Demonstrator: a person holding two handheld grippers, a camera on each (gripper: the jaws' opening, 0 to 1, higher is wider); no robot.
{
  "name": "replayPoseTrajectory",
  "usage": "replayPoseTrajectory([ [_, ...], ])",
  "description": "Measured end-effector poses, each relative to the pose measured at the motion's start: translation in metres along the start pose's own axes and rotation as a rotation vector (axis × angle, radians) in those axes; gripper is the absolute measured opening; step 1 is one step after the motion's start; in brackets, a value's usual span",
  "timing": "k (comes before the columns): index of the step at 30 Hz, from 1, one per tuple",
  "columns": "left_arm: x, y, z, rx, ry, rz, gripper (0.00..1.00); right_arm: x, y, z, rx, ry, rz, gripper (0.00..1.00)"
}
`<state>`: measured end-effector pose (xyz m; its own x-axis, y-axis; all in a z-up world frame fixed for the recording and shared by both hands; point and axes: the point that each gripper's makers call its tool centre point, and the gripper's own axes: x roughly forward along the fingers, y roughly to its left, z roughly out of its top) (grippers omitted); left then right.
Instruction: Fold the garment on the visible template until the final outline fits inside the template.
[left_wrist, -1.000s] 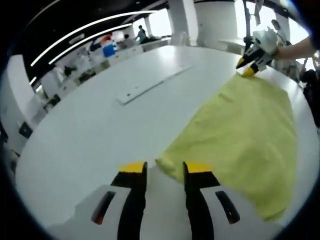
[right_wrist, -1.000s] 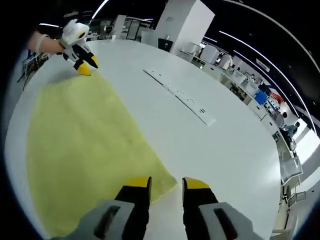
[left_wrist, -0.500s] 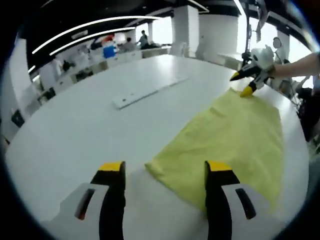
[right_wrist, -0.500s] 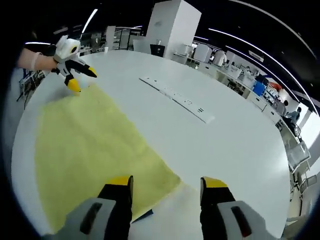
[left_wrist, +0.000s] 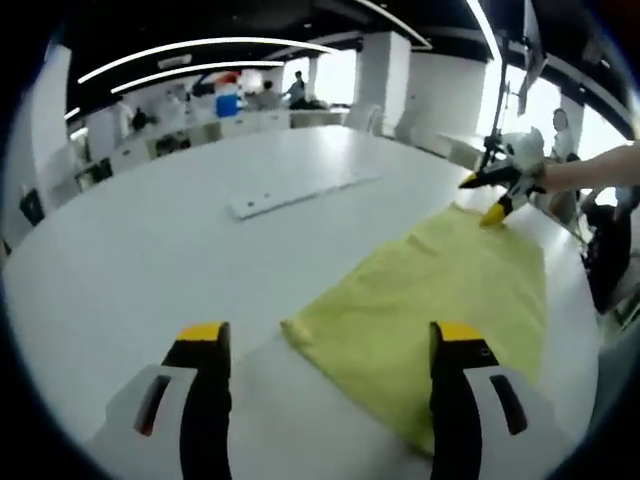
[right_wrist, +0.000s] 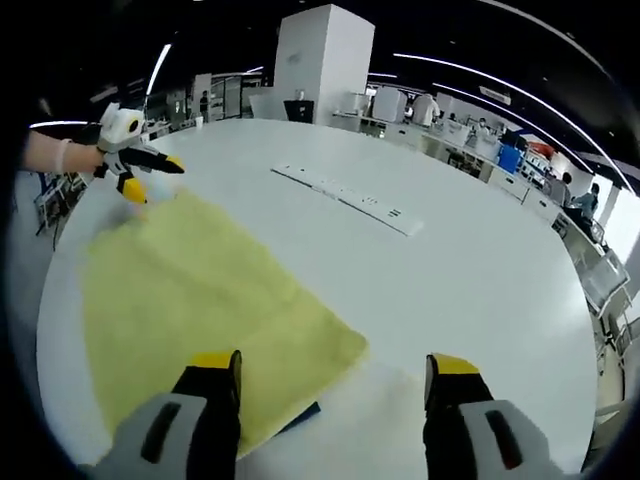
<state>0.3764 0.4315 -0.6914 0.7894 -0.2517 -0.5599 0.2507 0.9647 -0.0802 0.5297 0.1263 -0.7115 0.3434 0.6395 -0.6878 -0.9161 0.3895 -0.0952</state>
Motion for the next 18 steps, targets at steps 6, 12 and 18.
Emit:
replayPoseTrajectory([
  [6, -0.010, -0.007, -0.002, -0.043, -0.013, -0.001, 0.79, -0.007, 0.002, -0.001, 0.029, -0.001, 0.009, 0.74],
  [12, -0.022, -0.011, -0.008, -0.074, -0.015, 0.002, 0.78, -0.016, 0.003, 0.000, 0.056, -0.023, 0.008, 0.74],
  [18, -0.036, -0.017, -0.015, -0.093, -0.014, 0.004, 0.73, -0.026, 0.004, -0.005, 0.069, -0.024, 0.006, 0.72],
])
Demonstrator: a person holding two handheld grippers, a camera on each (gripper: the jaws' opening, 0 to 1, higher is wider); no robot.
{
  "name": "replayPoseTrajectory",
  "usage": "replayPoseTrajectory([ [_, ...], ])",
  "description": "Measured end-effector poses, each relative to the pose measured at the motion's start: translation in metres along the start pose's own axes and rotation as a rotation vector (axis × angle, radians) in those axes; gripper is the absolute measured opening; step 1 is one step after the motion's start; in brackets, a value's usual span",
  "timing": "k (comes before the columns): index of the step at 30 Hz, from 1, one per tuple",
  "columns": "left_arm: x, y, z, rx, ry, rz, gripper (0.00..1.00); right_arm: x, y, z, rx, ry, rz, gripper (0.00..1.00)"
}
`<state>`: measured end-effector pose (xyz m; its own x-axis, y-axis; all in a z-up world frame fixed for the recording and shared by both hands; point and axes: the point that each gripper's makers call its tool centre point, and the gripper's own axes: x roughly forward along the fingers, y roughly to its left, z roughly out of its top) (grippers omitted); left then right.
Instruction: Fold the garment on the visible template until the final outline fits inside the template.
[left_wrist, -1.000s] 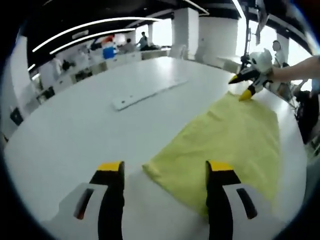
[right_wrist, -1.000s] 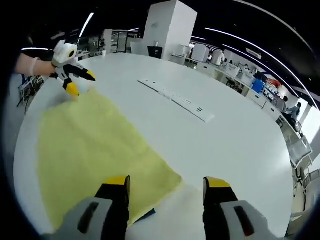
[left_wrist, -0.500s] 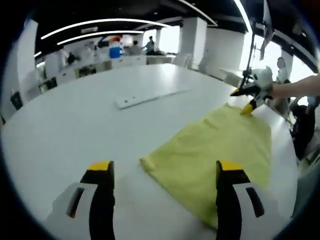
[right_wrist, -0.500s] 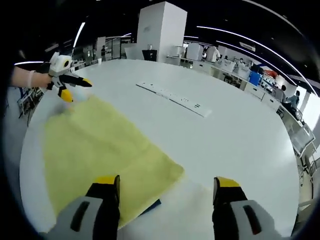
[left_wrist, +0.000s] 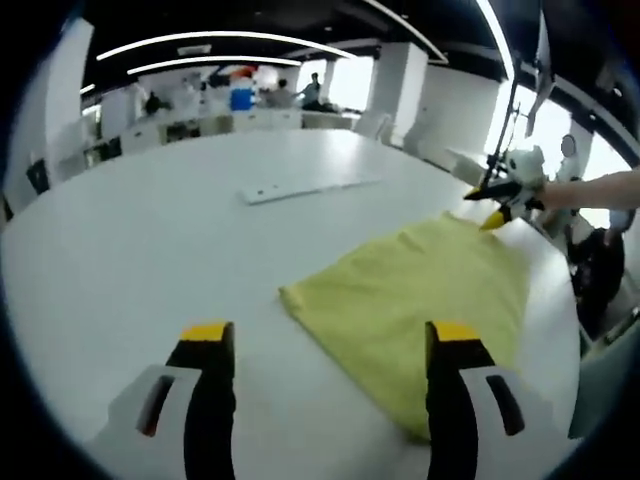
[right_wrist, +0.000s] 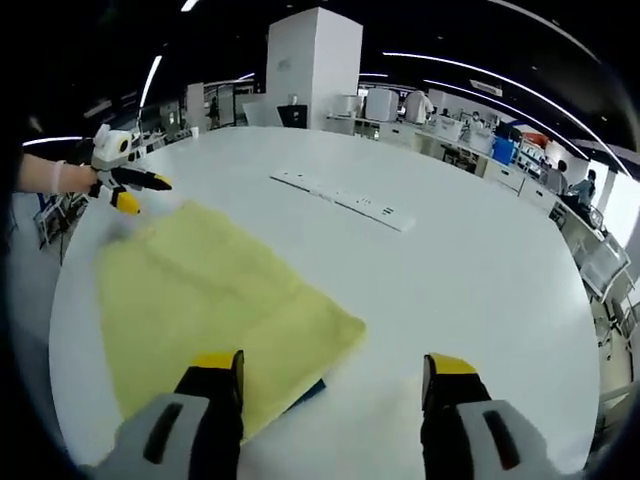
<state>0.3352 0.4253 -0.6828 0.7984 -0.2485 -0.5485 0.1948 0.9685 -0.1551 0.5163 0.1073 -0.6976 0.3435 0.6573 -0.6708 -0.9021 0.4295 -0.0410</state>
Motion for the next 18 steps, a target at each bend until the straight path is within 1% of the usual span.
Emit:
replayPoseTrajectory([
  [1, -0.002, 0.000, -0.002, 0.000, 0.004, 0.007, 0.73, -0.002, 0.001, -0.001, 0.001, -0.003, 0.000, 0.71],
  [2, -0.005, -0.001, -0.002, -0.009, -0.006, 0.004, 0.73, -0.003, 0.002, -0.002, 0.003, -0.004, 0.001, 0.71],
  [6, -0.014, -0.005, -0.005, -0.032, -0.016, 0.004, 0.71, -0.011, 0.010, -0.011, 0.007, 0.003, 0.005, 0.70],
  [11, -0.025, -0.009, -0.015, -0.048, -0.009, 0.000, 0.69, -0.024, 0.020, -0.017, 0.026, -0.011, 0.015, 0.69],
  [14, -0.031, -0.009, -0.017, -0.072, -0.017, -0.001, 0.68, -0.029, 0.023, -0.020, 0.035, -0.013, 0.021, 0.67],
  [18, -0.039, -0.014, -0.022, -0.074, -0.018, -0.012, 0.64, -0.038, 0.026, -0.025, 0.046, -0.012, 0.018, 0.65],
])
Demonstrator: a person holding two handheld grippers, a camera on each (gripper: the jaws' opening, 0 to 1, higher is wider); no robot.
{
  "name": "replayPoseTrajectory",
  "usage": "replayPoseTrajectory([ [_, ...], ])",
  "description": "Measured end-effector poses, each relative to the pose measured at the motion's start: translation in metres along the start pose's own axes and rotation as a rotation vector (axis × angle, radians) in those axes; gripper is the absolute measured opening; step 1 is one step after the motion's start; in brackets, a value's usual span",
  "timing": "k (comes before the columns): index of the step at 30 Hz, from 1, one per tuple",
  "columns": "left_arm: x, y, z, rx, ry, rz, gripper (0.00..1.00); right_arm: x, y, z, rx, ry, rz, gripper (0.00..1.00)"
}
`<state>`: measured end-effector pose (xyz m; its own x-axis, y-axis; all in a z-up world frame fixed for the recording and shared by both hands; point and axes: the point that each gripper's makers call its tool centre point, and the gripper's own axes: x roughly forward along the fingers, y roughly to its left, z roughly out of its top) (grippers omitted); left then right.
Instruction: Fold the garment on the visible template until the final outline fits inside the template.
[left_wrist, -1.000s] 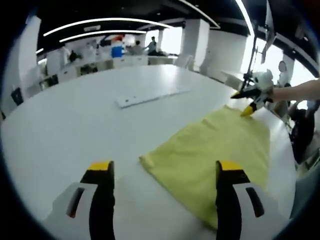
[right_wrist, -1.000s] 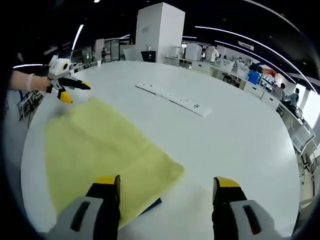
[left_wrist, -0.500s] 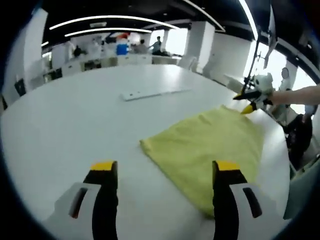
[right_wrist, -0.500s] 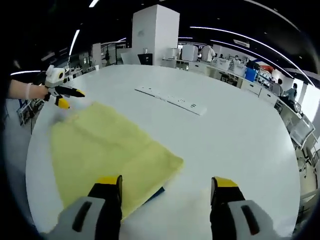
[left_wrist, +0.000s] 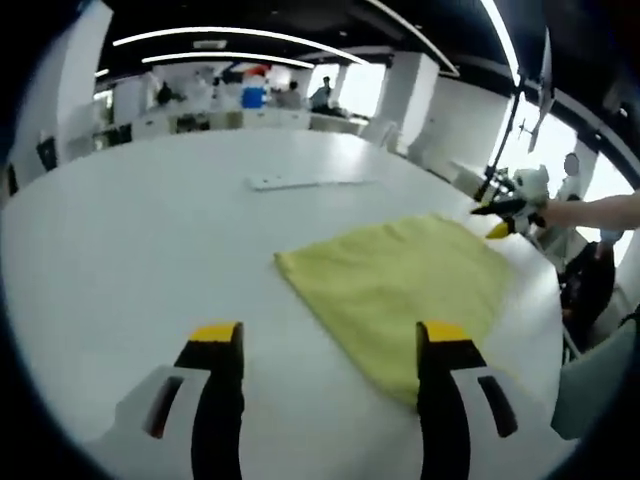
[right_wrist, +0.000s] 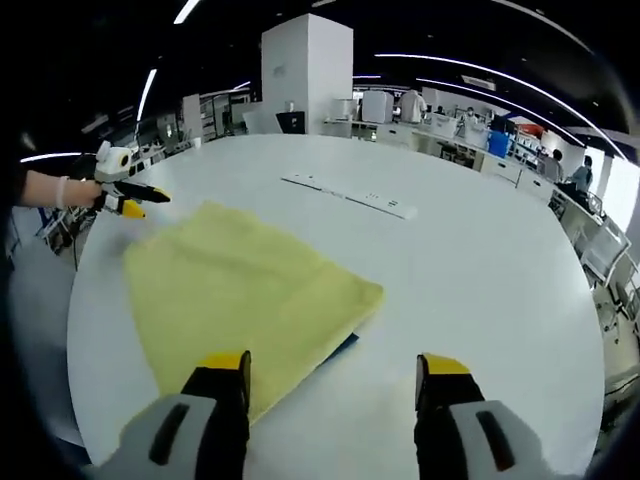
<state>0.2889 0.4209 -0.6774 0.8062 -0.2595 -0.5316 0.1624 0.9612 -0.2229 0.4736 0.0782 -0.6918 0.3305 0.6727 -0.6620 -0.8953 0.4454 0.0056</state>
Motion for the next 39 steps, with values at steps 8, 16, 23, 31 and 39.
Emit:
replayPoseTrajectory([
  [8, -0.015, -0.011, -0.016, -0.025, 0.007, -0.020, 0.62, -0.019, 0.013, -0.008, 0.056, -0.030, 0.021, 0.62],
  [16, -0.026, -0.016, -0.023, -0.042, 0.003, -0.026, 0.58, -0.031, 0.024, -0.020, 0.084, -0.035, 0.038, 0.55],
  [23, -0.031, -0.035, -0.039, -0.033, 0.030, -0.065, 0.54, -0.037, 0.045, -0.034, 0.114, -0.031, 0.088, 0.47],
  [31, -0.029, -0.052, -0.052, -0.072, 0.052, -0.109, 0.42, -0.043, 0.058, -0.049, 0.140, -0.012, 0.118, 0.41],
  [39, -0.028, -0.068, -0.064, -0.097, 0.084, -0.147, 0.30, -0.048, 0.065, -0.060, 0.171, -0.004, 0.139, 0.35],
])
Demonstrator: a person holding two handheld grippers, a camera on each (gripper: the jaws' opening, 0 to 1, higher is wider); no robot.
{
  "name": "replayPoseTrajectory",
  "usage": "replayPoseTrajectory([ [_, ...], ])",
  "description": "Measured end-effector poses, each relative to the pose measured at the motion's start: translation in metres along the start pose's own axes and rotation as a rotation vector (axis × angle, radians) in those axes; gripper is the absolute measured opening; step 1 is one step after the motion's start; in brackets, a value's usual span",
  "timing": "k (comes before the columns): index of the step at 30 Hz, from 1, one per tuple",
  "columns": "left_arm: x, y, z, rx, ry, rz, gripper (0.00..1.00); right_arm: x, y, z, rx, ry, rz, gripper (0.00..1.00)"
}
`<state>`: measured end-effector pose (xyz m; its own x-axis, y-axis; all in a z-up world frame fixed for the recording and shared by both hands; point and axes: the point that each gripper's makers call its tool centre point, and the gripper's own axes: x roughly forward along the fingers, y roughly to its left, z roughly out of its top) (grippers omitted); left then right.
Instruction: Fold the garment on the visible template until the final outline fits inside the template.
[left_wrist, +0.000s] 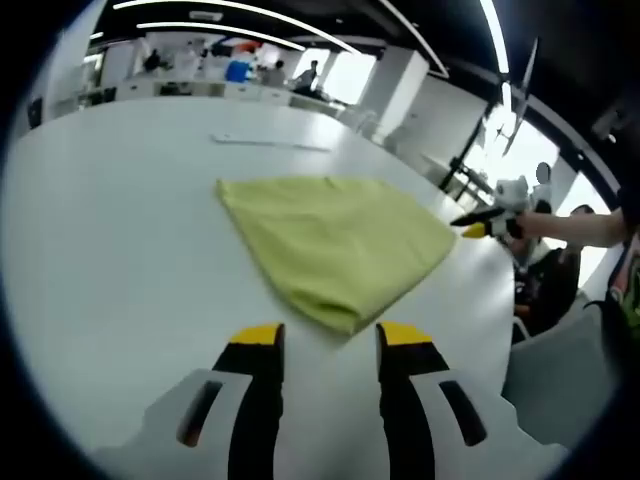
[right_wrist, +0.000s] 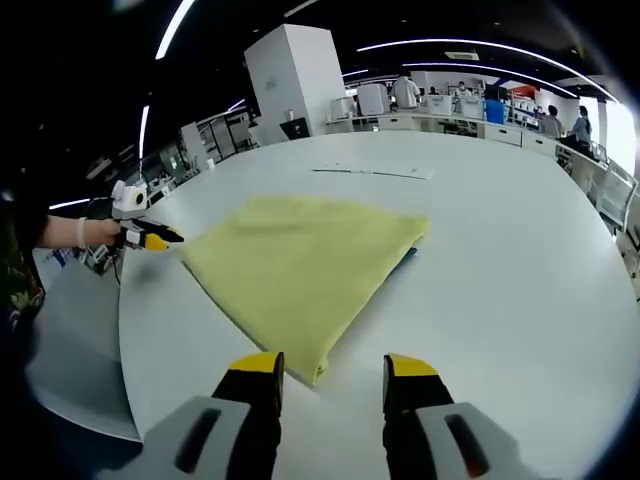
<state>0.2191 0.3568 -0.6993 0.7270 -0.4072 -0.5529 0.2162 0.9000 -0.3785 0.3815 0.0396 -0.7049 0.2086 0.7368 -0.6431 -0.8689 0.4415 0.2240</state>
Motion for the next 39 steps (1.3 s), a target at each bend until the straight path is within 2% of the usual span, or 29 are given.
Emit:
replayPoseTrajectory([
  [4, 0.004, -0.003, -0.003, -0.023, 0.005, -0.010, 0.24, 0.002, 0.004, -0.005, 0.012, 0.005, 0.009, 0.33],
  [16, 0.016, -0.005, -0.013, -0.067, 0.026, -0.015, 0.17, 0.005, 0.010, -0.009, 0.022, 0.017, 0.037, 0.27],
  [22, 0.020, -0.002, -0.011, -0.079, 0.020, -0.010, 0.13, 0.008, 0.013, -0.012, 0.031, 0.029, 0.045, 0.23],
  [27, 0.023, -0.002, -0.012, -0.080, 0.025, -0.013, 0.06, 0.013, 0.017, -0.011, 0.028, 0.025, 0.057, 0.16],
  [32, 0.022, -0.005, -0.015, -0.070, 0.037, -0.018, 0.00, 0.014, 0.018, -0.011, 0.031, 0.028, 0.061, 0.00],
  [39, 0.021, -0.003, -0.014, -0.066, 0.035, -0.011, 0.00, 0.013, 0.016, -0.010, 0.038, 0.030, 0.060, 0.00],
])
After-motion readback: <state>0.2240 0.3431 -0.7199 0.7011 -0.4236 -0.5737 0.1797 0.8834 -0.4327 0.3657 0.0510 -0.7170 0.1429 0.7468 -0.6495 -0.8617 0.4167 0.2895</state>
